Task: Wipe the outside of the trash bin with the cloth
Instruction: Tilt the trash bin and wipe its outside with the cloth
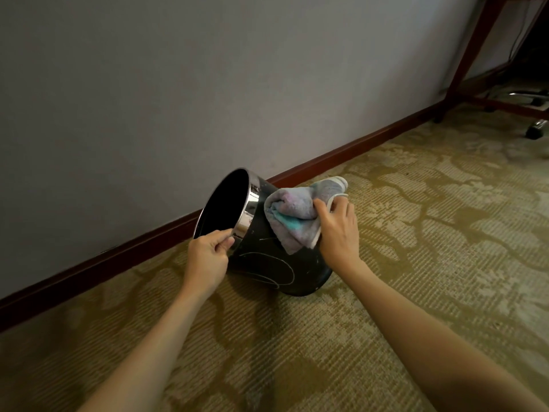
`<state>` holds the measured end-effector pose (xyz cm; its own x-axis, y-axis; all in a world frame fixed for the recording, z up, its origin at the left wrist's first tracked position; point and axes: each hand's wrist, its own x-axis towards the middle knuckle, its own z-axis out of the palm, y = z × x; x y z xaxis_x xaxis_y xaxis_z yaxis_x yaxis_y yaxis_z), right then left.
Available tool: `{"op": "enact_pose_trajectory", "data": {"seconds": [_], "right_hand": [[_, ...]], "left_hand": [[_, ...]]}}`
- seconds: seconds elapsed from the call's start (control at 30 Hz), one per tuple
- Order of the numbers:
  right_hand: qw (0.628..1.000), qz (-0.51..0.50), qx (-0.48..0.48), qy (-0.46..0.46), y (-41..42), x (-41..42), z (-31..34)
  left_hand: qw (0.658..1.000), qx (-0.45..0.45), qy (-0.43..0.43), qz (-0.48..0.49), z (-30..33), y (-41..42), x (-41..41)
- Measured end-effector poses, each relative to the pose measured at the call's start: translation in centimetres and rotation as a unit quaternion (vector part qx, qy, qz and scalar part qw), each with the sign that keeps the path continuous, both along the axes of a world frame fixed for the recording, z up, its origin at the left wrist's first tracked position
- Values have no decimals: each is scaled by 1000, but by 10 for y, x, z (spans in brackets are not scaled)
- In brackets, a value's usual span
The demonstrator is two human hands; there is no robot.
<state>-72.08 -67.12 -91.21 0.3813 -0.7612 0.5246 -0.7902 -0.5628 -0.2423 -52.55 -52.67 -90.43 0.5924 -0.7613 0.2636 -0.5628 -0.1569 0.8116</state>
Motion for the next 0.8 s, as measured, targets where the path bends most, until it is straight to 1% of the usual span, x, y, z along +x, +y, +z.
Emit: {"op": "enact_pose_trajectory", "data": {"seconds": [0.03,0.1,0.23,0.33,0.4,0.47,0.57,0.67,0.73,0.8], "right_hand": [[999,-16,-33,22,0,3,4],[996,-10,-65,55,1,5,10],[995,39,-40,83,-1,-9,13],[995,21,73,68,-8,-28,5],[987,-16,132,95,-13,-41,-4],[977,-25,185,106,-14,-49,-8],[971,-30,221,80,-14,-49,0],[974,41,222,-19,-8,-31,22],[976,109,183,-41,-1,-11,41],[980,146,130,-37,9,7,58]], "left_hand": [[1000,0,-3,3,0,3,1],[1000,5,-6,5,1,8,3],[999,29,-26,9,0,14,7],[999,27,-26,13,0,16,6],[999,25,-26,7,2,17,4],[1000,18,-20,-10,4,17,2],[999,18,-17,-38,8,17,0],[997,35,-21,-60,9,17,2],[997,46,-29,-63,11,17,5],[996,45,-40,-60,13,17,9]]}}
